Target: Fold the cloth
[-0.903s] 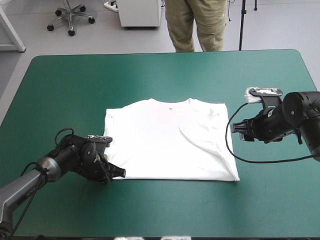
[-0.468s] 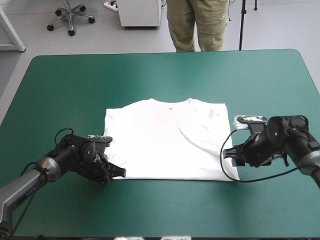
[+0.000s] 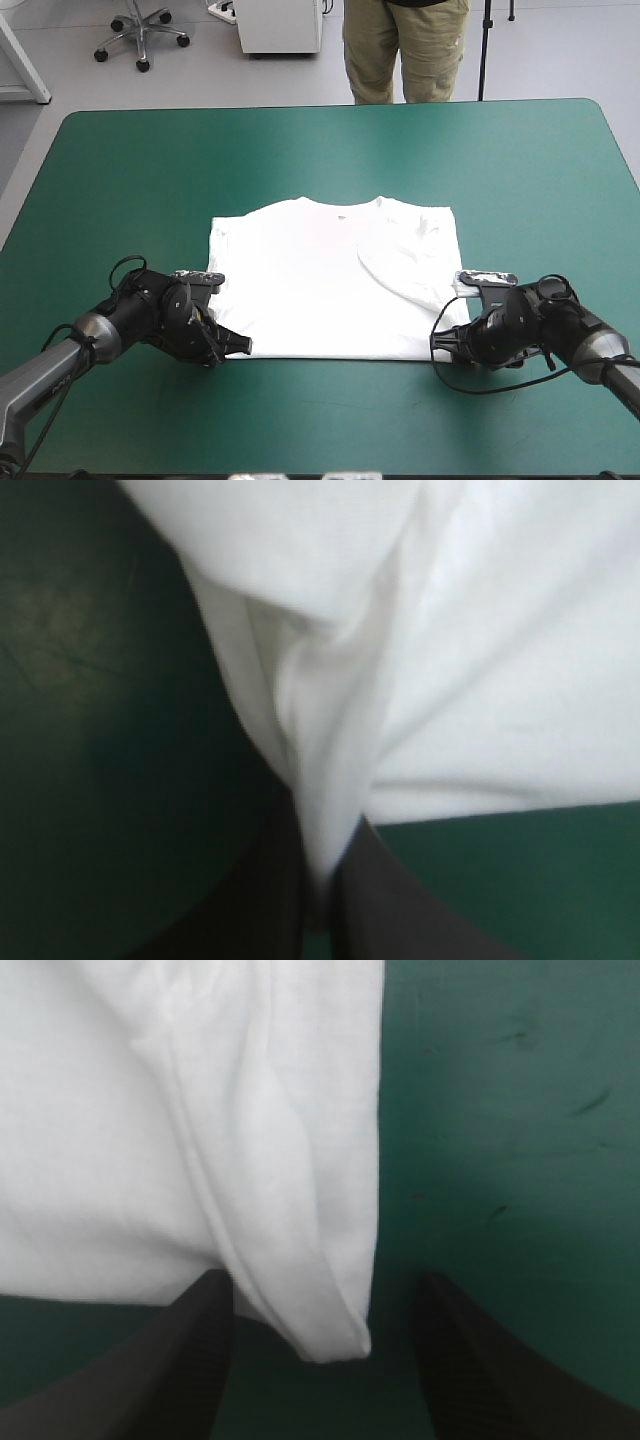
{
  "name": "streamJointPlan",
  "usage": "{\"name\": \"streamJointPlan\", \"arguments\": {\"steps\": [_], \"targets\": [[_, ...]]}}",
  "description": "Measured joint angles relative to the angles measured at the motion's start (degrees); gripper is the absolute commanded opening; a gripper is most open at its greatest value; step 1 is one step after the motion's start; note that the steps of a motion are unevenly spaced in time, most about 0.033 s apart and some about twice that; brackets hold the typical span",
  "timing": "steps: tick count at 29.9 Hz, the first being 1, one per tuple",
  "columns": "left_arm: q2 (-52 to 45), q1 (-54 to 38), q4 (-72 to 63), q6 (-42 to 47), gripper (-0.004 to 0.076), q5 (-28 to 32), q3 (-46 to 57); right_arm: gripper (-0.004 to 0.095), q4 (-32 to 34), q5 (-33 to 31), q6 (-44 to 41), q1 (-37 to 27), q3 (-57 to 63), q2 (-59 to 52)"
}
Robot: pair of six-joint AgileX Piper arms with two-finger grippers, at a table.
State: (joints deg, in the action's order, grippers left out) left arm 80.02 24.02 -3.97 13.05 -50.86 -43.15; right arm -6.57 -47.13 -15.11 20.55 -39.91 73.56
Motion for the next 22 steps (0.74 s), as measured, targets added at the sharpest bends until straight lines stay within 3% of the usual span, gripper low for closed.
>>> {"name": "streamJointPlan", "arguments": {"steps": [11,22], "targets": [[0.1,0.0,0.05,-0.07,-0.0009,0.08,0.0,0.0,1.82,1.49,-1.55,0.0,0.68,2.1],[0.0,0.0,0.11,-0.44,-0.0009,-1.04,-1.14,-0.0017,-0.9,-1.4,2.04,-0.05,-2.92,3.46]]}}
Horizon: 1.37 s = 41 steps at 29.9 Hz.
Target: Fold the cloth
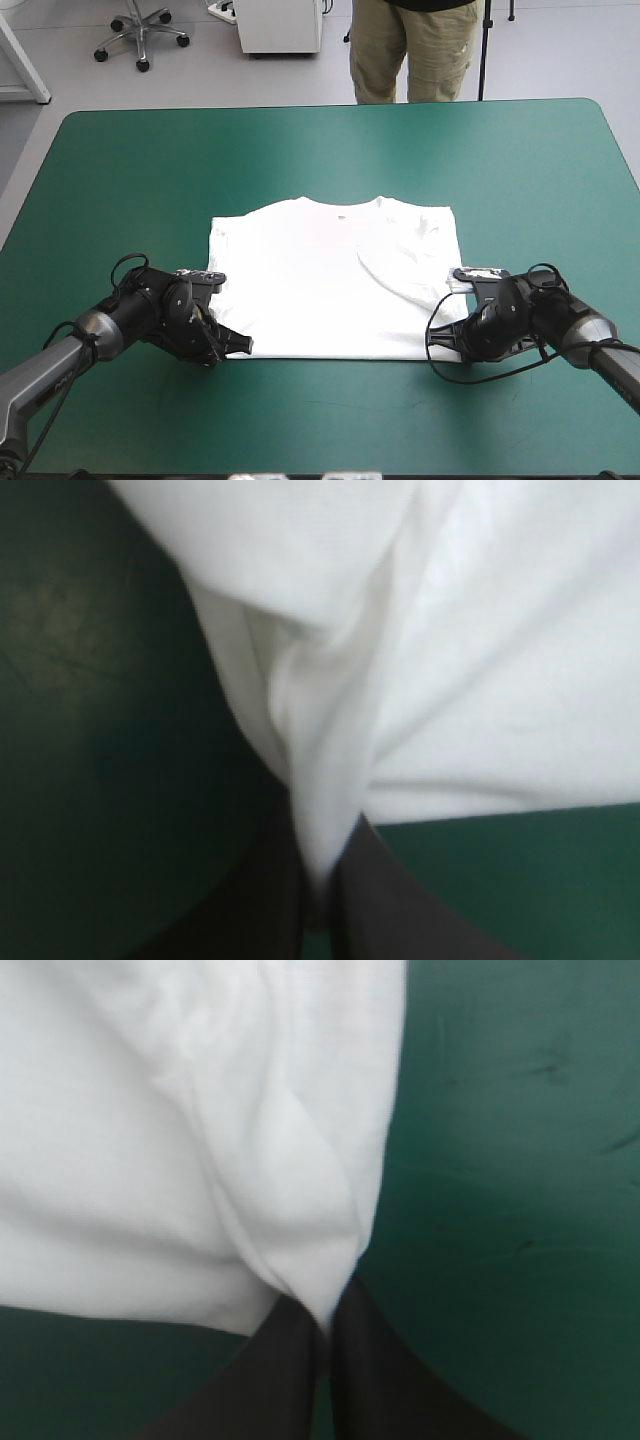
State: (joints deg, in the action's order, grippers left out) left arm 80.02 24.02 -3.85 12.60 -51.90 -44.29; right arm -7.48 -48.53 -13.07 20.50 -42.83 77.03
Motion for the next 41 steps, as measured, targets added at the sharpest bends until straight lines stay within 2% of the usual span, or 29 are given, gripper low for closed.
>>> {"name": "streamJointPlan", "arguments": {"steps": [7,15,25,32,38,41], "targets": [[-1.46,0.05,4.66,-0.02,-0.0009,-1.05,-9.53,-0.0017,2.75,-4.69,0.0,0.07,-10.99,-3.02],[0.69,-0.61,14.7,0.45,-0.0009,-0.06,-21.86,-0.0017,5.26,-2.83,-0.84,-0.8,-20.34,-0.44],[13.83,-7.01,15.24,0.61,-0.0009,4.14,-36.49,-0.0017,2.79,-0.3,1.29,-6.87,-33.71,12.8],[23.95,-7.48,15.29,0.56,-0.0009,6.07,-41.66,-0.0017,2.32,-0.42,2.08,-7.51,-43.43,24.88],[28.99,-7.53,15.29,0.62,-0.0008,9.43,-42.11,-0.0016,2.32,-2.03,2.08,-7.51,-50.0,32.31],[30.44,-7.53,15.35,0.74,0.0064,11.12,-42.11,0.0024,2.32,-2.83,2.08,-7.53,-51.14,34.6]]}}
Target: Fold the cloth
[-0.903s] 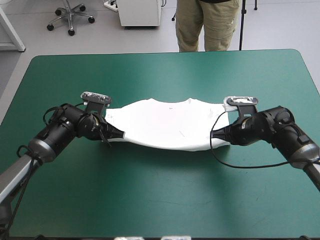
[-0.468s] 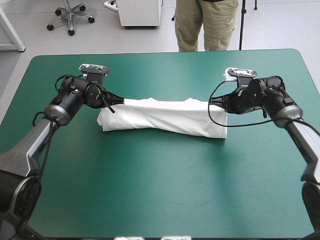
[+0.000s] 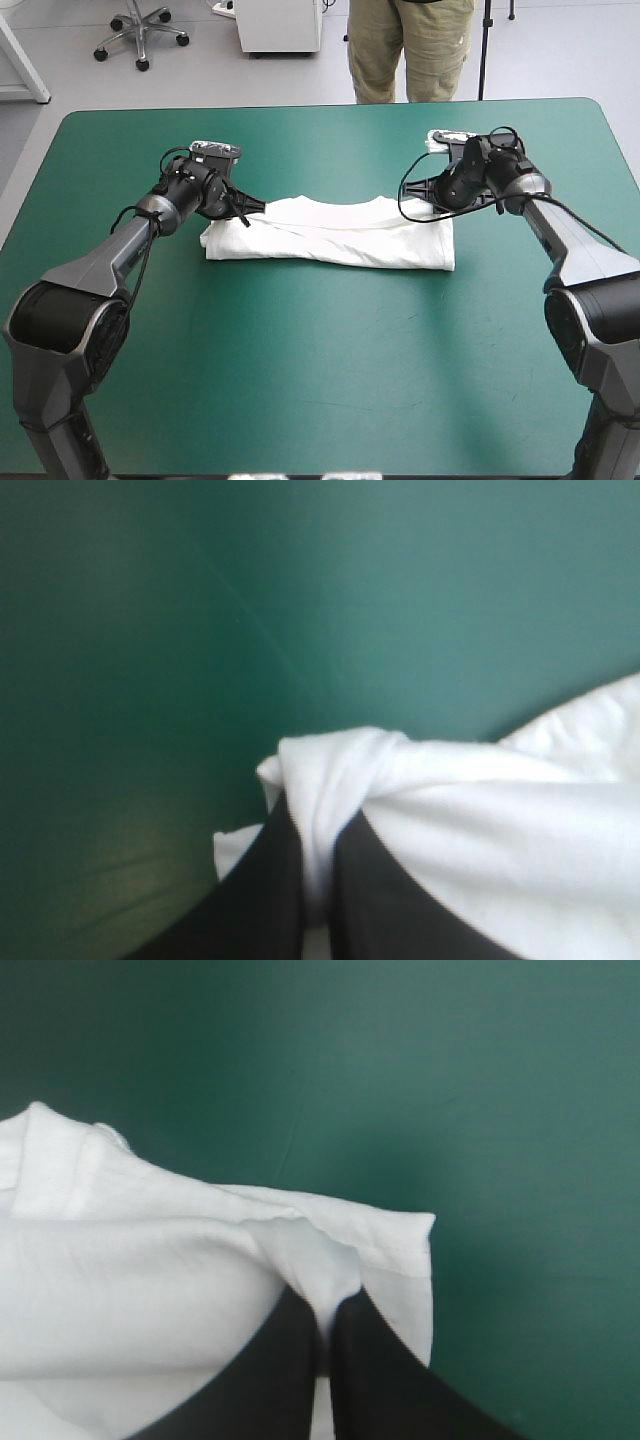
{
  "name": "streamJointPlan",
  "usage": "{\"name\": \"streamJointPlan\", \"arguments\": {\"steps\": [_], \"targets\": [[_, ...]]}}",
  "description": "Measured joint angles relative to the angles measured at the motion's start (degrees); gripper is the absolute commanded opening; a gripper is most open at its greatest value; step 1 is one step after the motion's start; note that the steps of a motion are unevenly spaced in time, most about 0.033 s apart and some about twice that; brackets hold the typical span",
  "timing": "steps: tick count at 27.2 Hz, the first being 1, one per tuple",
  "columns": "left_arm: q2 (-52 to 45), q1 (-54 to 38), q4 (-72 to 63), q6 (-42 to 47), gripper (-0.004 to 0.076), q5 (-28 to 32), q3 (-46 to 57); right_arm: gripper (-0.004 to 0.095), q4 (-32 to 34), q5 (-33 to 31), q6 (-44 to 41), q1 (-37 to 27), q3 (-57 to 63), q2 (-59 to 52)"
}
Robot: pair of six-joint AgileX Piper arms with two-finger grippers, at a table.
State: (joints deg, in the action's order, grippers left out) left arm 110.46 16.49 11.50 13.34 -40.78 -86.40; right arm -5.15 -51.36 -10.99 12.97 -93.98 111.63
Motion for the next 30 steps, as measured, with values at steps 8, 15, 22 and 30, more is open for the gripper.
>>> {"name": "streamJointPlan", "arguments": {"steps": [8,15,22,30], "targets": [[0.69,0.0,0.01,-0.19,0.0664,-0.31,-0.5,0.048,-0.04,-4.48,2.73,0.0,-0.32,1.01],[-1.85,0.0,0.38,-0.97,0.0395,-6.4,-3.97,0.049,0.2,-7.41,3.78,0.0,-0.36,-2.64],[-8.09,0.82,-9.93,-11.19,-0.0008,-6.32,-4.96,0.0488,0.2,-9.37,5.15,0.0,-0.38,-11.17],[-6.29,11.53,-21.33,-21.39,-0.0009,-3.84,-5.02,0.0486,0.2,-9.88,5.22,0.0,-0.43,-13.01]]}}
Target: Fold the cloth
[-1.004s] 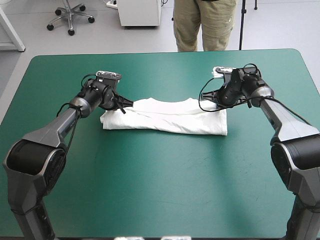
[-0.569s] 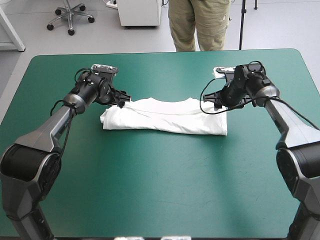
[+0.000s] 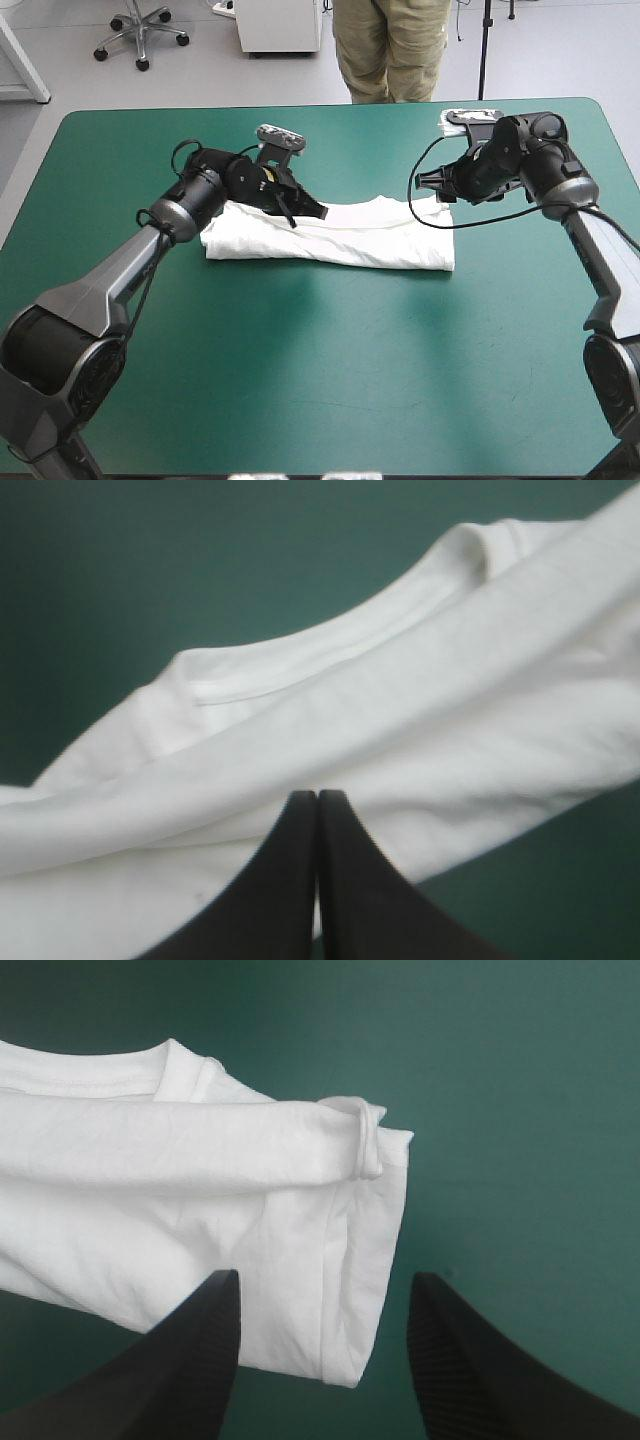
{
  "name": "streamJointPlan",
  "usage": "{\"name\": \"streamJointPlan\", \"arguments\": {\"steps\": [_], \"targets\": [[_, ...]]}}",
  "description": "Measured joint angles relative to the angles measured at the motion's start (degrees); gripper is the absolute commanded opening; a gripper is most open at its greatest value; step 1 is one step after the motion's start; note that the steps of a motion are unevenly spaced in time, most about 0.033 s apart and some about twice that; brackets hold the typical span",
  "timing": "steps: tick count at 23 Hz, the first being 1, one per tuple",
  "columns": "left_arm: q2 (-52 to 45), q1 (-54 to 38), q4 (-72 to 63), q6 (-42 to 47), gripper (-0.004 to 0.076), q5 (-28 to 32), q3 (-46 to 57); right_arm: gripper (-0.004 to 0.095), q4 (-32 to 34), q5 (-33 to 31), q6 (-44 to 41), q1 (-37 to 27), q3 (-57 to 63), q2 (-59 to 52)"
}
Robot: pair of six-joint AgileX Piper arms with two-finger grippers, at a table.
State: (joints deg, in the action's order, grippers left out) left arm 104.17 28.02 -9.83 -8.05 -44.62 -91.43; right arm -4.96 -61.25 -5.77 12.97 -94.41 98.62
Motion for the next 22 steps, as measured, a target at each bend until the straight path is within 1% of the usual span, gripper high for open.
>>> {"name": "streamJointPlan", "arguments": {"steps": [4,11,15,18,20,22], "targets": [[3.37,4.69,-0.07,-0.47,-0.0009,2.18,0.0,0.0486,0.0,-0.42,0.0,0.0,0.0,-0.02],[11.87,5.29,-0.5,-0.66,-0.0009,4.22,0.0,0.0487,-0.67,-0.7,-0.26,-0.59,0.0,-0.02],[13.14,5.29,-1.97,-0.68,-0.0009,5.2,-0.58,0.0511,-6.17,-0.76,1.63,-3.81,0.07,-0.02],[13.24,5.24,-2.43,-0.68,-0.0009,5.27,-0.61,0.0579,-11.27,-1.43,5.77,-6.52,0.69,0.11],[13.28,5.24,-2.43,-0.68,-0.0009,5.32,-0.61,0.0607,-13.23,-2.43,7.72,-7.73,1.12,0.92],[13.28,5.24,-2.43,-0.73,-0.0009,5.32,-0.61,0.0609,-13.84,-2.95,8.53,-8.16,1.56,2.2]]}}
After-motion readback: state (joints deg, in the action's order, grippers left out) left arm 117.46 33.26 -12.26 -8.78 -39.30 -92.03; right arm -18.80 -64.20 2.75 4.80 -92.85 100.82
